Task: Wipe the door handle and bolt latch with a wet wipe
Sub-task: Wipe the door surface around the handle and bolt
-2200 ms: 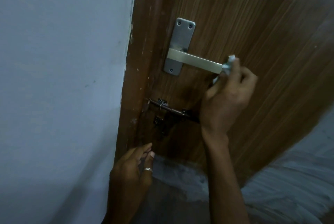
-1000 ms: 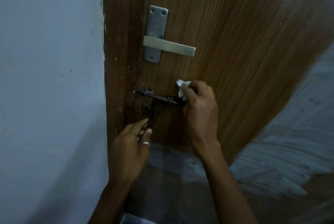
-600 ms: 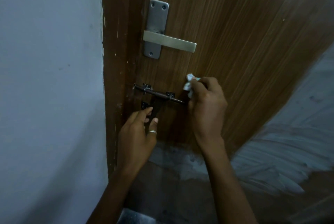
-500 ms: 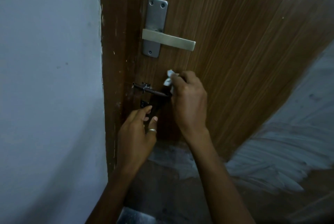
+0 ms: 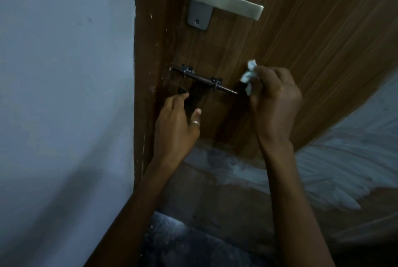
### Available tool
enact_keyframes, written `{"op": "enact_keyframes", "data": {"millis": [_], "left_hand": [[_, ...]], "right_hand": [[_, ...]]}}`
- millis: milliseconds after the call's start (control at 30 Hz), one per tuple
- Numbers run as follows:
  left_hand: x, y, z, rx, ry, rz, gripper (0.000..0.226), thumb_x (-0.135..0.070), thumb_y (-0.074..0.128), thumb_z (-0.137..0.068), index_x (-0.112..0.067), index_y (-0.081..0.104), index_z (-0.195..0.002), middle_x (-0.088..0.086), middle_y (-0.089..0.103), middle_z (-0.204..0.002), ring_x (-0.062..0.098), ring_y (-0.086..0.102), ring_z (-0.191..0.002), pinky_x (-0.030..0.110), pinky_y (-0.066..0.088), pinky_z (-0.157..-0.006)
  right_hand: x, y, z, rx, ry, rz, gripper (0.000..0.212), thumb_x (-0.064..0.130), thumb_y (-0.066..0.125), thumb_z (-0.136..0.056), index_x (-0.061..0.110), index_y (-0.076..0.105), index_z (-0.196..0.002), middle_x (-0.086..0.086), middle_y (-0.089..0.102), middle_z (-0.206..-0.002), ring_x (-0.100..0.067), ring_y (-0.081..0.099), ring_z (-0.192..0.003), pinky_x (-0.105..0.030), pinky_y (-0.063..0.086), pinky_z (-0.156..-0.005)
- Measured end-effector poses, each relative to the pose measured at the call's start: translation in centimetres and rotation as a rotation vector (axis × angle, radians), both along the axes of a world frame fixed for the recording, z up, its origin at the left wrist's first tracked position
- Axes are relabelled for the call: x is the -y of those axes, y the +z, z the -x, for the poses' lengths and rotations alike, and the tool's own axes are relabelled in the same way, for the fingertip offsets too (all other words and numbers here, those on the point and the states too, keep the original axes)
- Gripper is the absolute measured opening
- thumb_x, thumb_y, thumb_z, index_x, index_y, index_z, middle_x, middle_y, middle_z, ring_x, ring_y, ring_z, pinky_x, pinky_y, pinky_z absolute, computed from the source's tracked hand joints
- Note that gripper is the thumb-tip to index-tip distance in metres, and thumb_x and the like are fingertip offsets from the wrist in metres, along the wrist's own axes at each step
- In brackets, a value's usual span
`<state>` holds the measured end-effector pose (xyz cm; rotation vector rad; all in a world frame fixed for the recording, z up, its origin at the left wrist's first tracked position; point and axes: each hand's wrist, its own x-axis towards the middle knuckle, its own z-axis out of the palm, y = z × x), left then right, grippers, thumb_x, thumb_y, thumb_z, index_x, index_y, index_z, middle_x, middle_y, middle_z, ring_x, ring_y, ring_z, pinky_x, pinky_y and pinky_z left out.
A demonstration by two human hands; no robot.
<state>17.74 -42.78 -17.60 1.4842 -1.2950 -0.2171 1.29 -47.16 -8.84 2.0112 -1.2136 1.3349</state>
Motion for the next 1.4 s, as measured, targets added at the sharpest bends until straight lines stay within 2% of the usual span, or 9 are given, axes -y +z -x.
{"op": "enact_keyframes", "data": {"millis": [267,400,500,667,800,1000,1200,1300,1400], "left_hand": [[0.8,-1.2,0.9,-0.022,0.086,-0.065,0.055,-0.036,0.064,-0.093,-0.016,0.047,-0.141,0.005,0.047,-0.137,0.020,0.055,-0.119,0.041,0.052,-0.096],[1.0,-1.1,1.1,-0.057,0.085,-0.094,0.059,-0.037,0.068,-0.090,-0.020,0.044,-0.141,0.005,0.044,-0.141,0.019,0.054,-0.120,0.034,0.052,-0.093],[1.0,-0.7,1.7,-0.131,0.075,-0.118,0.059,-0.035,0.068,-0.090,-0.022,0.040,-0.140,0.004,0.046,-0.142,0.019,0.051,-0.124,0.035,0.050,-0.093],[1.2,-1.1,1.3,-0.537,-0.065,-0.077,0.051,-0.011,0.069,-0.089,-0.023,0.041,-0.130,-0.002,0.052,-0.133,0.011,0.053,-0.123,0.024,0.050,-0.095],[0.8,-1.6,0.0,-0.729,-0.169,-0.074,0.049,-0.004,0.063,-0.091,-0.023,0.043,-0.131,-0.005,0.056,-0.123,0.007,0.059,-0.114,0.011,0.052,-0.080],[-0.4,-1.5,-0.2,-0.852,-0.206,-0.017,0.036,-0.008,0.046,-0.100,-0.020,0.058,-0.132,-0.005,0.064,-0.126,0.008,0.062,-0.116,0.029,0.052,-0.098],[-1.2,-0.7,-0.8,-1.087,-0.234,0.002,0.031,-0.023,0.040,-0.104,-0.022,0.071,-0.109,-0.004,0.075,-0.106,0.009,0.070,-0.101,0.021,0.056,-0.084],[-1.0,-0.6,-1.2,-1.062,-0.204,-0.030,0.043,-0.040,0.032,-0.105,-0.019,0.068,-0.115,0.003,0.074,-0.110,0.014,0.070,-0.102,0.030,0.056,-0.092],[-1.3,-0.2,-1.5,-1.034,-0.225,0.007,0.047,-0.044,0.026,-0.105,-0.019,0.066,-0.113,-0.001,0.074,-0.101,0.010,0.072,-0.095,0.021,0.057,-0.081]], "right_hand": [[0.3,0.9,0.3,-0.446,0.024,-0.128,0.022,0.007,0.059,-0.092,0.008,0.069,-0.111,-0.012,0.057,-0.119,-0.023,0.054,-0.101,-0.032,0.050,-0.072],[-0.7,-3.4,2.7,-0.221,-0.051,-0.135,0.027,-0.001,0.064,-0.088,0.005,0.071,-0.114,-0.014,0.061,-0.116,-0.027,0.057,-0.099,-0.028,0.044,-0.073],[-1.5,-8.2,1.7,-0.230,-0.056,-0.249,0.023,-0.004,0.070,-0.082,0.003,0.072,-0.104,-0.014,0.062,-0.107,-0.028,0.059,-0.092,-0.025,0.039,-0.072],[-1.7,-9.8,-0.7,0.000,0.167,-0.298,0.020,-0.006,0.072,-0.083,0.004,0.075,-0.100,-0.008,0.063,-0.099,-0.015,0.060,-0.084,-0.023,0.050,-0.072],[-2.7,-6.8,-3.7,0.057,0.224,-0.151,0.021,-0.003,0.069,-0.089,0.003,0.074,-0.108,-0.010,0.063,-0.104,-0.010,0.058,-0.091,-0.015,0.045,-0.077],[-1.5,-4.9,-7.7,-0.191,0.137,-0.140,0.028,0.005,0.065,-0.093,0.003,0.067,-0.121,-0.016,0.060,-0.116,-0.024,0.059,-0.100,-0.030,0.053,-0.075],[-3.9,-8.7,-8.1,-0.270,0.182,-0.300,0.036,0.000,0.071,-0.084,0.007,0.068,-0.120,-0.012,0.061,-0.120,-0.023,0.056,-0.104,-0.026,0.048,-0.078],[-4.7,-8.3,-6.8,-0.139,0.339,-0.370,0.029,-0.006,0.068,-0.084,0.009,0.074,-0.108,-0.006,0.067,-0.110,-0.016,0.061,-0.098,-0.025,0.051,-0.081],[-4.5,-5.2,-5.9,0.050,0.373,-0.333,0.020,0.000,0.064,-0.090,0.012,0.073,-0.104,-0.002,0.069,-0.103,-0.004,0.060,-0.091,-0.013,0.048,-0.081]]}}
